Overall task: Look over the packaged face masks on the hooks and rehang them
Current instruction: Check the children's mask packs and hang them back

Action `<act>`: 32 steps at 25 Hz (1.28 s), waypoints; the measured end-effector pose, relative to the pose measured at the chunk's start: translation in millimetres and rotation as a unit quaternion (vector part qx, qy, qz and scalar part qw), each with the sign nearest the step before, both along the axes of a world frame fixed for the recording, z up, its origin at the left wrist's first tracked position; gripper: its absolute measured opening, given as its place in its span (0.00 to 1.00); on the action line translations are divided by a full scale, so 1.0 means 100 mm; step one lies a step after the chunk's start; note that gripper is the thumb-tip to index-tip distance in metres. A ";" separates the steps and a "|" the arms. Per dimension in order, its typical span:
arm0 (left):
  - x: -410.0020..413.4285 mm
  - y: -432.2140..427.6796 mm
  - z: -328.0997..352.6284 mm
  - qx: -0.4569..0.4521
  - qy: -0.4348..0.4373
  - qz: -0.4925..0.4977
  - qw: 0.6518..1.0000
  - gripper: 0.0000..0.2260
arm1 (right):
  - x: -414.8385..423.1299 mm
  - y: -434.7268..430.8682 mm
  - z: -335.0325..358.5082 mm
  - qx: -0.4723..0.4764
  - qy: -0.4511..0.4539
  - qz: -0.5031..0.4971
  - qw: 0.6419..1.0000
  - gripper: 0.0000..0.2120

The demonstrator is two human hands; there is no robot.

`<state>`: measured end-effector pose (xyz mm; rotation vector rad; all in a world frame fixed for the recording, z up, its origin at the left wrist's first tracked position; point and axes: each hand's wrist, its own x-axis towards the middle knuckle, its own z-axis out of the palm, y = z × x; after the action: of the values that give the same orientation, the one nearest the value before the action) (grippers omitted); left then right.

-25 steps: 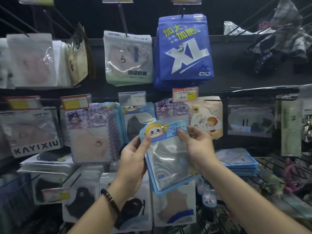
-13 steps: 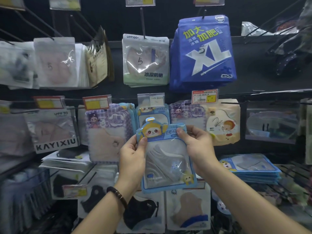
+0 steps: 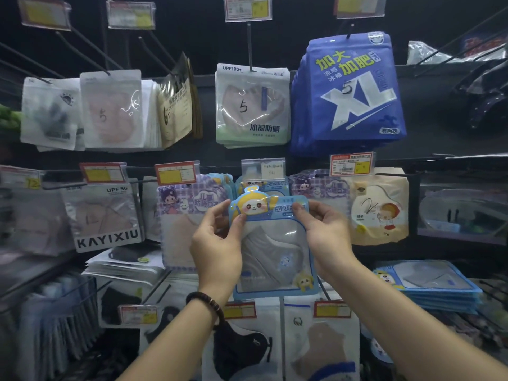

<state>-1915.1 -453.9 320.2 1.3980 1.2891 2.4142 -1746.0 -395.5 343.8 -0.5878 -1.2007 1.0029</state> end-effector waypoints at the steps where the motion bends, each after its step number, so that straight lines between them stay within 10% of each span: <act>1: -0.01 0.00 0.03 0.001 0.001 0.002 1.000 0.14 | -0.01 0.01 0.02 0.002 -0.002 -0.002 1.000 0.06; 22: -0.19 0.16 0.47 -0.015 0.038 0.036 0.999 0.15 | -0.25 0.46 0.36 -0.030 0.002 -0.079 0.996 0.14; 26: -0.19 0.19 0.41 -0.060 0.114 0.079 0.989 0.07 | -0.28 0.51 0.35 -0.029 -0.021 -0.105 0.994 0.05; 32: 0.08 0.05 0.07 -0.219 0.258 0.099 0.936 0.25 | -0.38 0.63 0.32 0.018 -0.054 -0.143 0.988 0.06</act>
<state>-1906.7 -449.2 327.0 1.8859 2.0122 1.7211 -1784.1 -332.4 375.6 -0.7698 -1.1885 0.7123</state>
